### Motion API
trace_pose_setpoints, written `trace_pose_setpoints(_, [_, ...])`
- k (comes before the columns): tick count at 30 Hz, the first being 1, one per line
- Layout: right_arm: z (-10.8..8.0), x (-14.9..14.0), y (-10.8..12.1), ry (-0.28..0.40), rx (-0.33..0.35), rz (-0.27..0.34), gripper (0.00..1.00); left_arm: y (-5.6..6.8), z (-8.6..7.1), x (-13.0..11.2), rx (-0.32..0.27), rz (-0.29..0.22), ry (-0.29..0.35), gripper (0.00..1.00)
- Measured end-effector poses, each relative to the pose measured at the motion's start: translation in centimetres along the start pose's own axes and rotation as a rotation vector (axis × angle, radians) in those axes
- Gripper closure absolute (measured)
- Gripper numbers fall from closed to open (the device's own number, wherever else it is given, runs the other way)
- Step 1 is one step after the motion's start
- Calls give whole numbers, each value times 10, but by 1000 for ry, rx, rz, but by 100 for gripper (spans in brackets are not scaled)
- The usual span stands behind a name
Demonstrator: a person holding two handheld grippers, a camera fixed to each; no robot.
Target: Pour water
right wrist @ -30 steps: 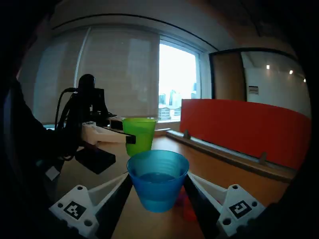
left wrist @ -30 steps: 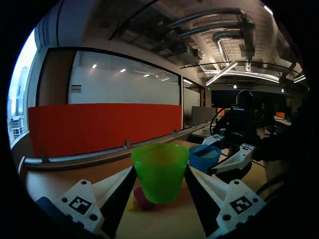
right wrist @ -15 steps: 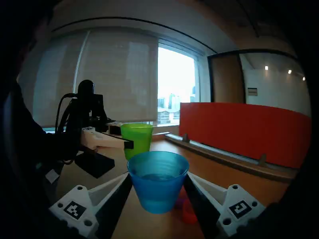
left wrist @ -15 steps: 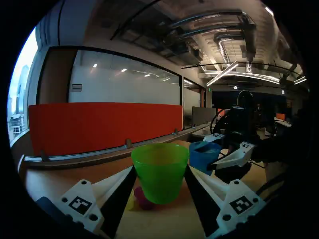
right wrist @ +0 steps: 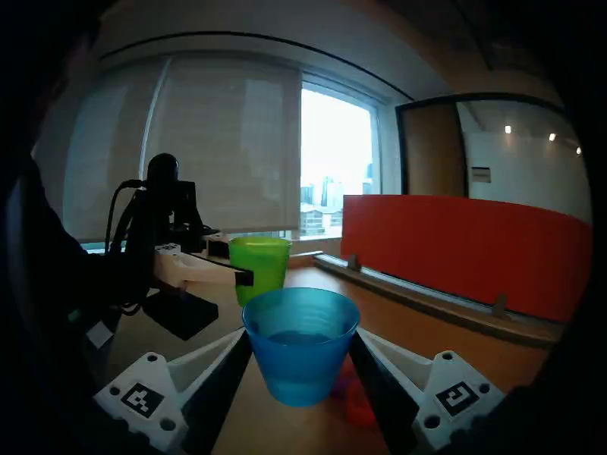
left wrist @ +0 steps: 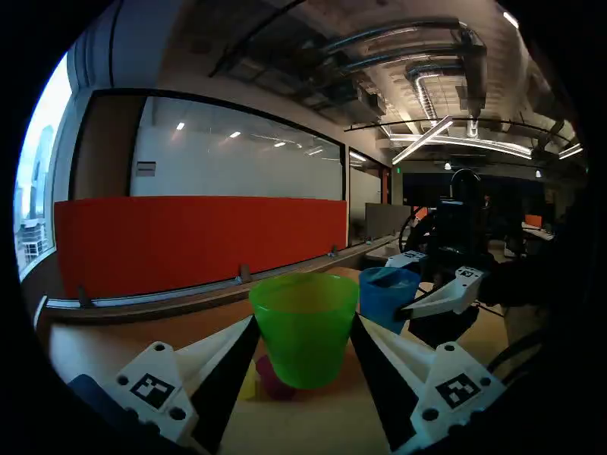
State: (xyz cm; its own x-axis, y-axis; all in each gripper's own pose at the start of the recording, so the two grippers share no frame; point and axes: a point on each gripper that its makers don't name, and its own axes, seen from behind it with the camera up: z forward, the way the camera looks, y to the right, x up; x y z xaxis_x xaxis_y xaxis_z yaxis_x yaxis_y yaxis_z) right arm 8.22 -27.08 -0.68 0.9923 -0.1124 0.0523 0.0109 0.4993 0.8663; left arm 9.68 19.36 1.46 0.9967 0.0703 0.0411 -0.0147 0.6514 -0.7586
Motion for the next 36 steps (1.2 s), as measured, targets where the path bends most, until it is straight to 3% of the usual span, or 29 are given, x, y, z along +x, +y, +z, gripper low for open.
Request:
trace_pose_setpoints(12, [-2,6,1,-4,-2,-12,12,-1,-1,0,9,-1,2,18])
trace_pose_setpoints(36, [-4,35,3,-29,2,-119,12,9,1,-20,-12,-14,-9,18])
